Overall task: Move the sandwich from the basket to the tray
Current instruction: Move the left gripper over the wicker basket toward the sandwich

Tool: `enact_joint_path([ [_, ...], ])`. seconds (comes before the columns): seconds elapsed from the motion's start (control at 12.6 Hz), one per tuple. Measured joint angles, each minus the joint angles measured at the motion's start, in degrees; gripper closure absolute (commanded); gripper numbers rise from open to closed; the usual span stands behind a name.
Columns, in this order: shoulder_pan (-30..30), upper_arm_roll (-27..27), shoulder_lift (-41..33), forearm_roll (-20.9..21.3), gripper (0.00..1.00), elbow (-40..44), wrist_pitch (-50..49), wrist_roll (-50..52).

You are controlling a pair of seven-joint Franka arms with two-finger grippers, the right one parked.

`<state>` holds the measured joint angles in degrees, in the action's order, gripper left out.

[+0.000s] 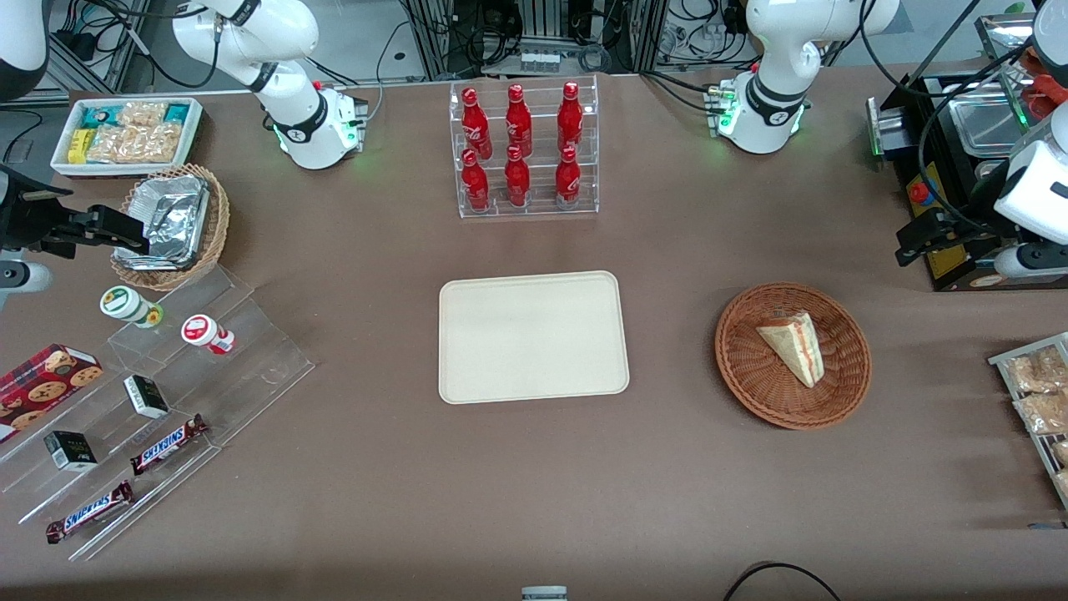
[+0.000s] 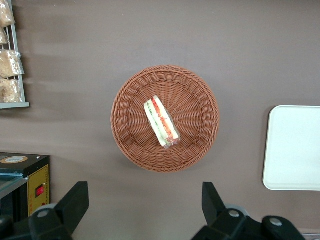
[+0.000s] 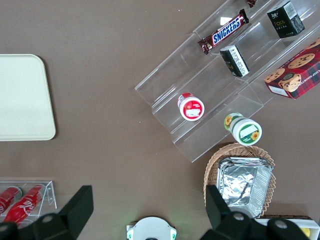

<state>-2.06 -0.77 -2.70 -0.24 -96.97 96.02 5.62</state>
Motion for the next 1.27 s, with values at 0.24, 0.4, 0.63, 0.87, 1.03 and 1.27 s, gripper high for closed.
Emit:
enact_joint_path([
  [0.24,0.0,0.0,0.0,0.0,0.0,0.4,-1.0,0.0],
  [0.4,0.0,0.1,0.2,0.0,0.0,0.4,-1.2,0.0],
  [0.63,0.0,0.1,1.5,0.1,0.0,-0.2,-0.9,0.0],
  [0.87,0.0,0.1,3.3,0.1,0.0,-3.3,3.5,1.1],
  [1.03,-0.1,0.1,4.2,0.1,0.0,-5.4,6.7,2.7],
  [1.27,-0.4,0.6,6.1,0.1,0.0,-9.6,13.2,8.4],
])
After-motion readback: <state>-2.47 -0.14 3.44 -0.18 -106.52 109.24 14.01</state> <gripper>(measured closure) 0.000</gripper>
